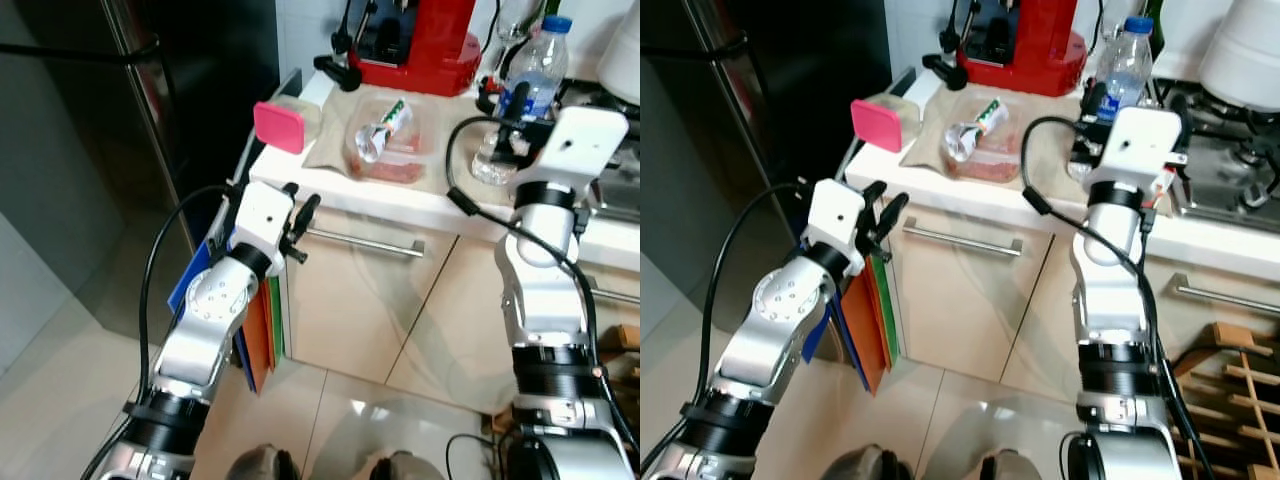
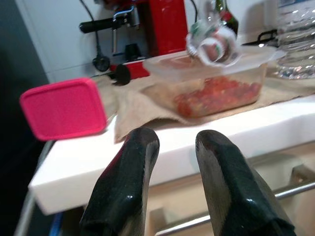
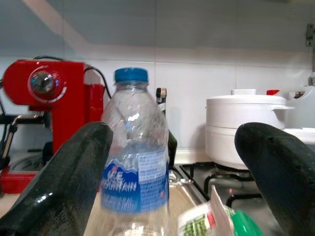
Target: Restocking fridge
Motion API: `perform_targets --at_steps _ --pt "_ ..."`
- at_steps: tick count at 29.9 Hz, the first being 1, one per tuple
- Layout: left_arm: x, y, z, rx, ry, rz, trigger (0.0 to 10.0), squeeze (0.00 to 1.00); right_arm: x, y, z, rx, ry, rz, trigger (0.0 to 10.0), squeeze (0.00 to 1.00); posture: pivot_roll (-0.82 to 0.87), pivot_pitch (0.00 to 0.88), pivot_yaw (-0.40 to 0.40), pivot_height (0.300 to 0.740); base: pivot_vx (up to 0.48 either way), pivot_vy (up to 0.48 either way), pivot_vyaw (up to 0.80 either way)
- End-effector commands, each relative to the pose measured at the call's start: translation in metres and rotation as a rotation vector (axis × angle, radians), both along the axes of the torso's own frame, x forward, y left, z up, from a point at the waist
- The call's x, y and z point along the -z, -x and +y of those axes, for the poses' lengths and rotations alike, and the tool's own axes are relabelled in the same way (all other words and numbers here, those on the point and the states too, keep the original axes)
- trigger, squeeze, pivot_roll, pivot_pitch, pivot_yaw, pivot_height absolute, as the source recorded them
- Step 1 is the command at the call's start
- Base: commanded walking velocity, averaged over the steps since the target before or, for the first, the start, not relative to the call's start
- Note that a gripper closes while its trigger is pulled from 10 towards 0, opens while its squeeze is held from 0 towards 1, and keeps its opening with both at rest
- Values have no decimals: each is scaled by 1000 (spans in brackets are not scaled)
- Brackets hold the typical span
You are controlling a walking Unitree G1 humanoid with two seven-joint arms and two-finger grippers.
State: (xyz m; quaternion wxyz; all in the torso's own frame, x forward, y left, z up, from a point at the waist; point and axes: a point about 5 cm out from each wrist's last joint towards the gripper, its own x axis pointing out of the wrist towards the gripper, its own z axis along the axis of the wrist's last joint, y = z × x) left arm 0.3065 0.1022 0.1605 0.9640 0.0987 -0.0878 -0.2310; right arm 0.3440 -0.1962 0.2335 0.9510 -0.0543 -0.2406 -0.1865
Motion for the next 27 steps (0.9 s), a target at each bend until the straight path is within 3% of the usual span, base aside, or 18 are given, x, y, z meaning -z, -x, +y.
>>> perform_targets --at_steps 1,9,15,20,27 --pt "-5 -3 -4 14 -14 -19 10000 0 -11 -5 -2 -12 -18 -29 10000 0 -1 0 28 703 0 0 0" --pt "-5 -5 -2 -4 -22 -48 10000 0 -25 -9 0 -23 -11 -90 10000 0 11 0 9 703 0 0 0" --pt "-3 -3 -3 3 -5 -47 10000 0 -21 -4 13 -73 12 -100 10000 0 1 0 9 703 0 0 0" --pt "-3 -4 -5 8 3 -41 10000 0 -30 -4 20 -98 30 -132 10000 0 -10 0 15 703 0 0 0" --pt "-3 -8 -7 3 12 -38 10000 0 -47 -9 14 -78 34 -169 10000 0 -15 0 11 703 0 0 0"
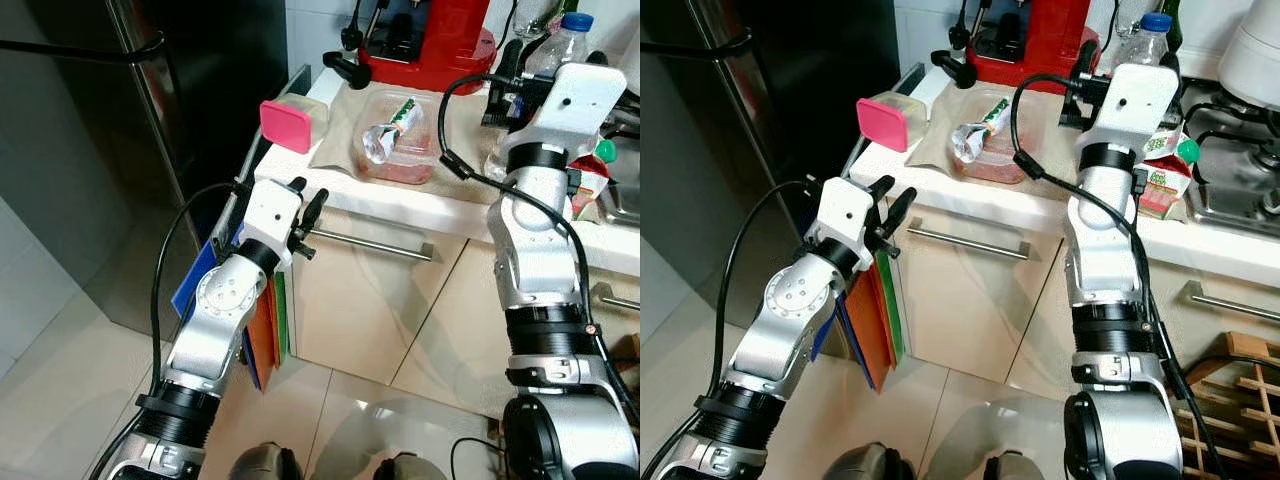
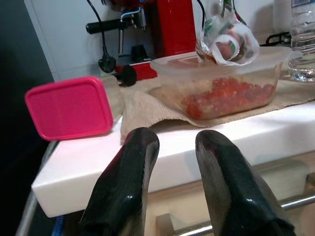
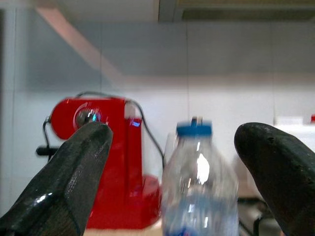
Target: Restocking fridge
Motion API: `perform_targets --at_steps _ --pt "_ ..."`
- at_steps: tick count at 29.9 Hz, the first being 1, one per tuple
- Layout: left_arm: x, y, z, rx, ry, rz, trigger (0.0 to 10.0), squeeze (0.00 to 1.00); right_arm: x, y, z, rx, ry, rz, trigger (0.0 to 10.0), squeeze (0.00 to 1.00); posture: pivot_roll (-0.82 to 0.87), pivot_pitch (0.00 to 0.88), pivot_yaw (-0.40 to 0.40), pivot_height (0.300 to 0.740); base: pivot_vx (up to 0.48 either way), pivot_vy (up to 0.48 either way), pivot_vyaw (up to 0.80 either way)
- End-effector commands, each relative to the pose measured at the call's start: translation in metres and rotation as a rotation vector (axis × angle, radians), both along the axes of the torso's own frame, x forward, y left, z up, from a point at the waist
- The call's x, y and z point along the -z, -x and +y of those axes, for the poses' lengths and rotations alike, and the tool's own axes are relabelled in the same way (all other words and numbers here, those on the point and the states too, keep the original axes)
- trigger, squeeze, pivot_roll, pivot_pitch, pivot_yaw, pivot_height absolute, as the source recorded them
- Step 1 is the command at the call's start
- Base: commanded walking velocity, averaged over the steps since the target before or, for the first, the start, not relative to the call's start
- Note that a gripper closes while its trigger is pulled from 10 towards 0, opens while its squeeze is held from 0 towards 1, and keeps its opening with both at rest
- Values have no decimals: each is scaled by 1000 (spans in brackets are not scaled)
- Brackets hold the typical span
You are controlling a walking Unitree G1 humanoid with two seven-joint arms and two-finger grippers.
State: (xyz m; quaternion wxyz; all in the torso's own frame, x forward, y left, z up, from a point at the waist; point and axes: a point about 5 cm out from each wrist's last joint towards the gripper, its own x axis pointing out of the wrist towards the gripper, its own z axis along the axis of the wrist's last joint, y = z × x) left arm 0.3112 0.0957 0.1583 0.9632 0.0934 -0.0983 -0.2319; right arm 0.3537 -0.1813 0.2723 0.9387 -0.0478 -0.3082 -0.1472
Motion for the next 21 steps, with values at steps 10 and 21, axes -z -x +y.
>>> perform_targets --at_steps 10,21 --pt "-6 -5 -2 -9 9 -19 10000 0 -8 -11 -15 44 -38 26 10000 0 -16 0 2 703 0 0 0" --pt "-7 -8 1 -22 12 -17 10000 0 1 -26 -26 49 -107 134 10000 0 -10 0 3 703 0 0 0"
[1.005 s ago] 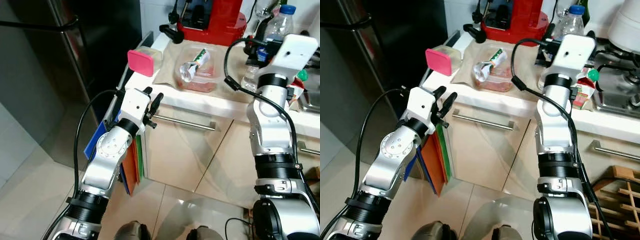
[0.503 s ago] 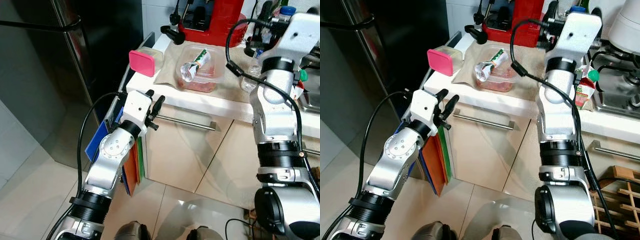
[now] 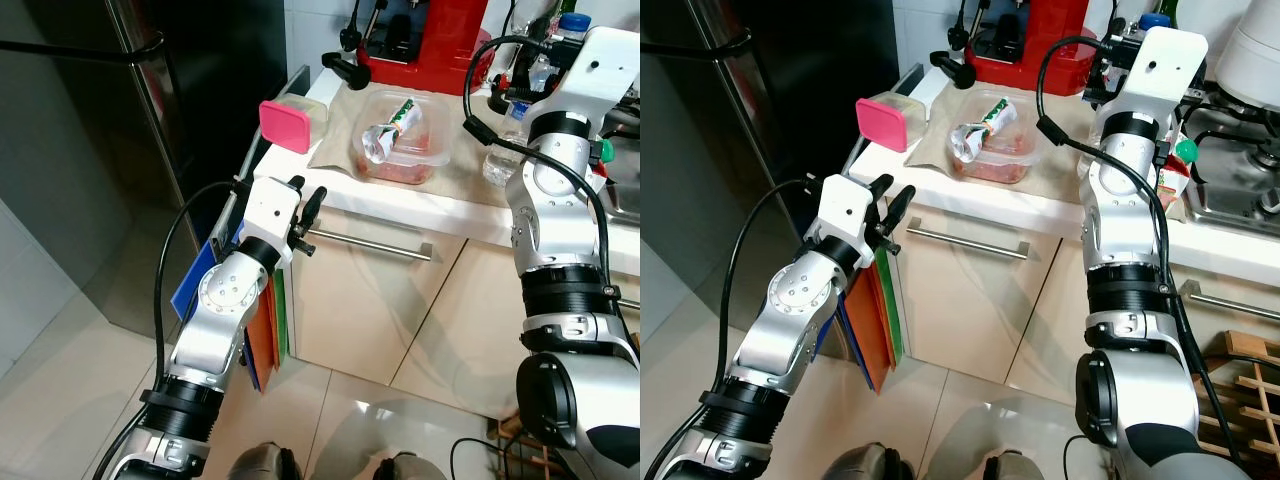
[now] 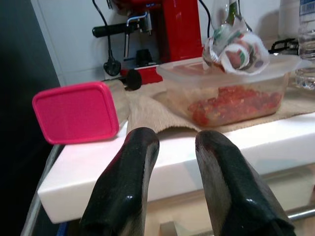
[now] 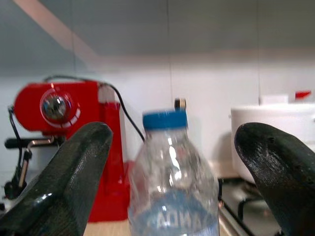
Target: Restocking fridge
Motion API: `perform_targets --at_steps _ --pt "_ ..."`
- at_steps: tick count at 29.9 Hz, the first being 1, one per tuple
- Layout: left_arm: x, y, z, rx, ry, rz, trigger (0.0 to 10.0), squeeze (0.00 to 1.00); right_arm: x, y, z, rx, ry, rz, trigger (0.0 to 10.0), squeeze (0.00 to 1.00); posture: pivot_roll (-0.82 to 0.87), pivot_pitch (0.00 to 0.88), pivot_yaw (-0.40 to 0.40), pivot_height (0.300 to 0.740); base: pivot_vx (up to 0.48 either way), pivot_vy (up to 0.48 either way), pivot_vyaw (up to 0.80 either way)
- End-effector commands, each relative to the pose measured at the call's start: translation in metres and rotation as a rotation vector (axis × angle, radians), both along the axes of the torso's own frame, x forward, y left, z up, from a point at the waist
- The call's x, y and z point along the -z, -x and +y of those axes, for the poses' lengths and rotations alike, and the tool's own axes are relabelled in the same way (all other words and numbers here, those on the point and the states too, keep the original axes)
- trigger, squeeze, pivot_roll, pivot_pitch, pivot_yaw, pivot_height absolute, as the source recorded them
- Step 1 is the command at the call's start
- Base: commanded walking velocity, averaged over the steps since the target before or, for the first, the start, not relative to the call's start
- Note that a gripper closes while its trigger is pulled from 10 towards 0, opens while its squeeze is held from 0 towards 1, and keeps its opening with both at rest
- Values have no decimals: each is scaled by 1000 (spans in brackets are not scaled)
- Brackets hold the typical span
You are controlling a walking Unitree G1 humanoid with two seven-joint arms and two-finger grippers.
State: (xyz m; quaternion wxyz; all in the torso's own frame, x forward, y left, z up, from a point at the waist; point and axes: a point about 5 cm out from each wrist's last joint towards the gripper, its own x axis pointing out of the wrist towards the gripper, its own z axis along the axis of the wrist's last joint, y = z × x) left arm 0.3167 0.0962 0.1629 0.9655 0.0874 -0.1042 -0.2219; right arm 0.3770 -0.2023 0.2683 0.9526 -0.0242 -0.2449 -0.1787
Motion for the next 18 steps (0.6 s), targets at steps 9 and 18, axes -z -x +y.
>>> perform_targets --at_steps 9,18 --pt "-3 -4 2 -11 -6 -8 10000 0 0 -15 -9 -16 -50 99 10000 0 -8 0 3 703 0 0 0" --pt "-5 -6 2 -20 2 -8 10000 0 7 -22 -12 -35 -83 181 10000 0 -3 0 -6 703 0 0 0"
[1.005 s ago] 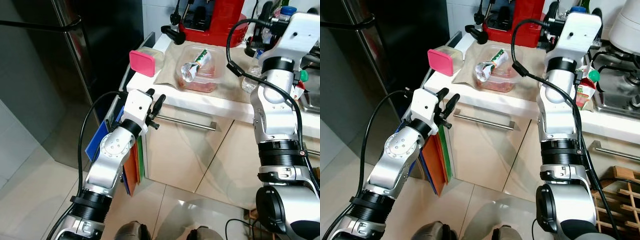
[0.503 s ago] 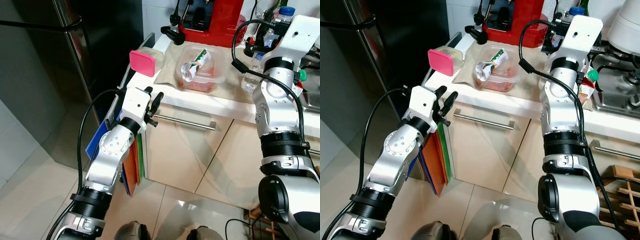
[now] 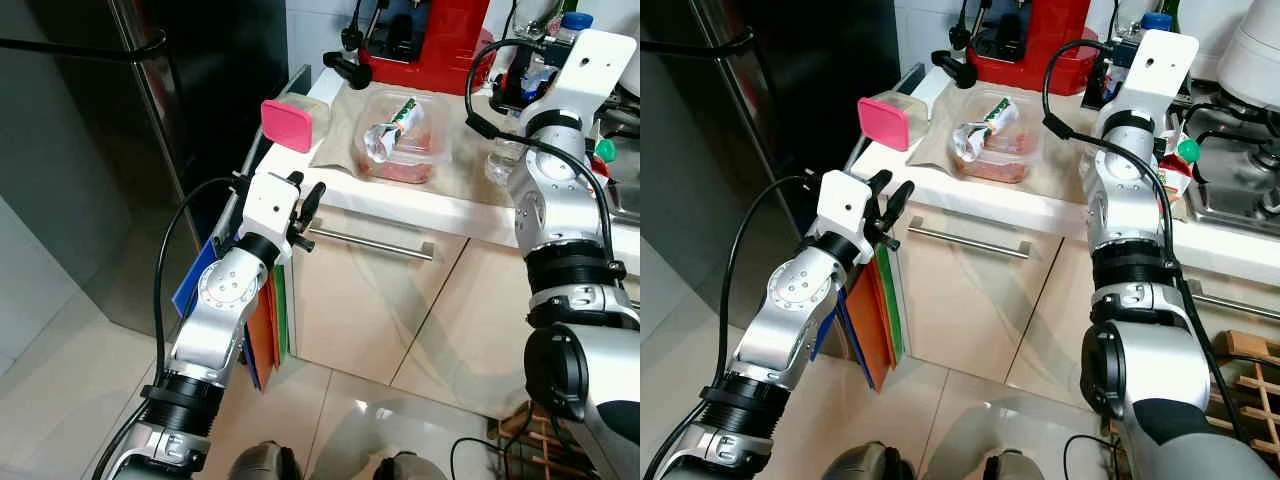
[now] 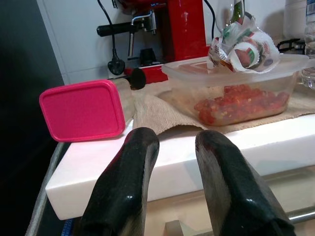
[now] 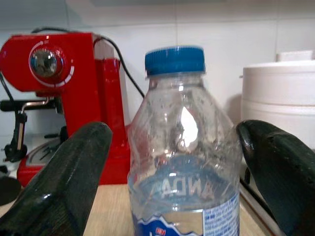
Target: Restocking fridge
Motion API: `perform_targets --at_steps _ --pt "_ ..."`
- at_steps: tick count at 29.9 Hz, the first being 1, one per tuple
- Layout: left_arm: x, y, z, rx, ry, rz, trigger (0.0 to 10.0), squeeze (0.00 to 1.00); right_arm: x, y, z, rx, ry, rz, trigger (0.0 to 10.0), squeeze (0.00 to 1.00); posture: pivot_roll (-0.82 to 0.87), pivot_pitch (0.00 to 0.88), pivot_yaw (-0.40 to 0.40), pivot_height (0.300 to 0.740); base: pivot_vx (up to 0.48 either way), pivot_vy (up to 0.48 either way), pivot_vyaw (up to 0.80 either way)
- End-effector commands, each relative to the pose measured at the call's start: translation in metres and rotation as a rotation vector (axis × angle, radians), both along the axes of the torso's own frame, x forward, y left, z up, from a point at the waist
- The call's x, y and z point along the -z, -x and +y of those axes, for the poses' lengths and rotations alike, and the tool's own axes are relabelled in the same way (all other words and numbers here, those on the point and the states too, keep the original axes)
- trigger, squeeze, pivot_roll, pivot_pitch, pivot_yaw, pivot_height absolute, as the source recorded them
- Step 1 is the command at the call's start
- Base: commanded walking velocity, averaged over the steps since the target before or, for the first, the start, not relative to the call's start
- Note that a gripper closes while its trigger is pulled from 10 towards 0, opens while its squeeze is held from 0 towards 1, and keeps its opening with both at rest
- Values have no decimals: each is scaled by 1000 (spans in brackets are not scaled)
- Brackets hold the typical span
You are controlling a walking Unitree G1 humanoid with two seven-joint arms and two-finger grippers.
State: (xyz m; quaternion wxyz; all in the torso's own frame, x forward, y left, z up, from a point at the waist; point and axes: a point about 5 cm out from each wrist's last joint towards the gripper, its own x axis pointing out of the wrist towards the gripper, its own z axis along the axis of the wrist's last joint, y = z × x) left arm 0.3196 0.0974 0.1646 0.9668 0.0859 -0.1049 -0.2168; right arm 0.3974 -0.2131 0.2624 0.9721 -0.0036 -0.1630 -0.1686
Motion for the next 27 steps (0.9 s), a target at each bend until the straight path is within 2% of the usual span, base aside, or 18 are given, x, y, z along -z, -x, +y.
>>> perform_targets --at_steps 1,5,6,7,24,25,26,27 --pt "-3 -3 1 -11 -2 -6 10000 0 1 -2 -1 -2 -20 24 10000 0 -3 0 -6 703 0 0 0" --pt "-3 -4 1 -13 -3 -7 10000 0 2 -3 -1 -3 -20 30 10000 0 -2 0 -7 703 0 0 0" --pt "-3 -4 1 -13 -5 -8 10000 0 2 -3 -1 3 -20 32 10000 722 -2 0 -7 703 0 0 0" --pt "-3 -4 1 -14 -6 -9 10000 0 3 -3 -2 10 -20 33 10000 1000 -2 0 -7 703 0 0 0" --pt "-4 -8 2 -15 -1 0 10000 0 8 -3 -1 21 5 48 10000 1000 -5 0 -12 703 0 0 0" --pt "-4 -9 2 -15 0 -2 10000 0 9 -4 -1 14 2 51 10000 600 -5 0 -13 703 0 0 0" --pt "-5 -9 2 -15 -1 -3 10000 0 9 -3 0 9 -4 42 0 0 -5 0 -12 703 0 0 0" --pt "-5 -9 2 -15 -1 -4 10000 0 8 -3 0 6 -8 35 0 0 -5 0 -12 703 0 0 0"
